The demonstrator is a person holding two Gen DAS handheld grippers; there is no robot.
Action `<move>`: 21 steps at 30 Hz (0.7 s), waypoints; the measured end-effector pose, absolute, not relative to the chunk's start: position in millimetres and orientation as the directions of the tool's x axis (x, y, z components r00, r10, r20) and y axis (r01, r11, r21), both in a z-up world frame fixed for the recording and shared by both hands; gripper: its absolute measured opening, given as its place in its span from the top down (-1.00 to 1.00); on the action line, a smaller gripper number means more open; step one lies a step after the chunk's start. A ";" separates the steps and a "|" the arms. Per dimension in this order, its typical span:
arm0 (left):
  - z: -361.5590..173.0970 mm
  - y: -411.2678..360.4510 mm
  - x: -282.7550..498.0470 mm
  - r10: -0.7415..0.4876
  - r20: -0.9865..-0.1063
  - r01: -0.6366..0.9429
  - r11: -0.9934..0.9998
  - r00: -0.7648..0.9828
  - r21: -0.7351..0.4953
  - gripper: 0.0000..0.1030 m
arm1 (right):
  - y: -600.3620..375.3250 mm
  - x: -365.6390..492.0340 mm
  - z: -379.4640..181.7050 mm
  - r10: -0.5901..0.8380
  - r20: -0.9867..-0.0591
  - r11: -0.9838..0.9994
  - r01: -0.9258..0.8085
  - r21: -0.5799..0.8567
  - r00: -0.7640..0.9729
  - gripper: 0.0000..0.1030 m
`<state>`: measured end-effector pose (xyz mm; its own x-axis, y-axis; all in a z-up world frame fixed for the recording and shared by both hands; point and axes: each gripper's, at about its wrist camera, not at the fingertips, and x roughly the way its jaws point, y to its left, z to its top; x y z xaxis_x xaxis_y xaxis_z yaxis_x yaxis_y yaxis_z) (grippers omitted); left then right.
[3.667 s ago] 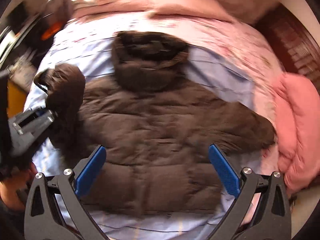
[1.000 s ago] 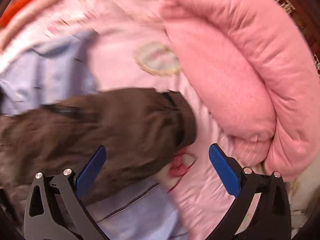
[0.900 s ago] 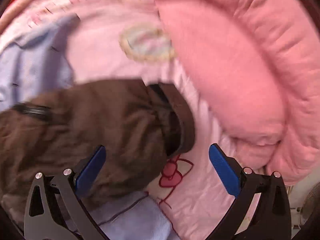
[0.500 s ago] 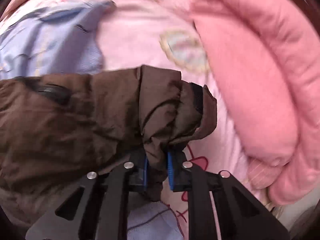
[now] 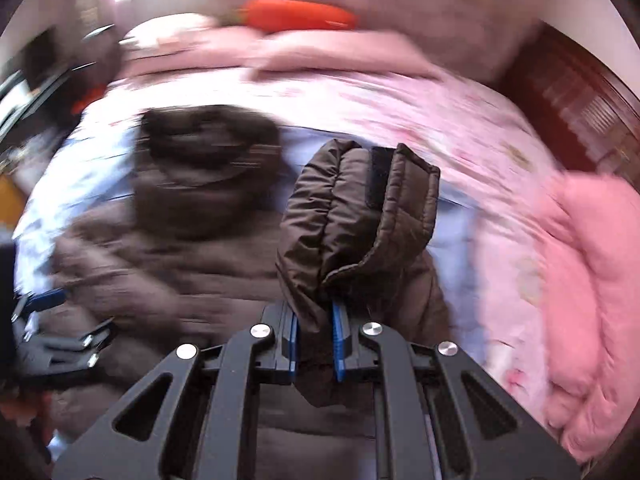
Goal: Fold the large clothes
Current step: 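Grasp the other sleeve cuff with the right gripper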
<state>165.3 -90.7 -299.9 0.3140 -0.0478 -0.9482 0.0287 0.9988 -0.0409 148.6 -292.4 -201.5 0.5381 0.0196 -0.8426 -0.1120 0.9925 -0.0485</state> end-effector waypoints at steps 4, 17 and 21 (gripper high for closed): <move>-285.2 11.2 149.5 0.017 -0.942 -0.160 0.986 0.337 -0.040 -0.96 | -189.1 147.1 -224.1 0.161 -0.867 0.963 -0.268 0.034 0.471 0.73; -323.0 167.3 72.2 0.123 -0.961 -0.362 0.932 0.249 0.026 -0.96 | -4.7 107.9 -322.1 0.108 -0.932 0.865 -0.495 -0.083 0.346 -0.55; -321.9 169.1 71.3 0.107 -0.958 -0.353 0.935 0.267 0.006 -0.96 | 0.2 99.6 -290.2 0.218 -0.938 0.853 -0.520 0.049 0.268 -0.64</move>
<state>71.3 169.1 -321.9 0.2667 0.1070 -0.9578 -0.3535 0.9354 0.0060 99.6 0.2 -290.2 0.2680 0.2179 -0.9385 -0.5203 0.8525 0.0494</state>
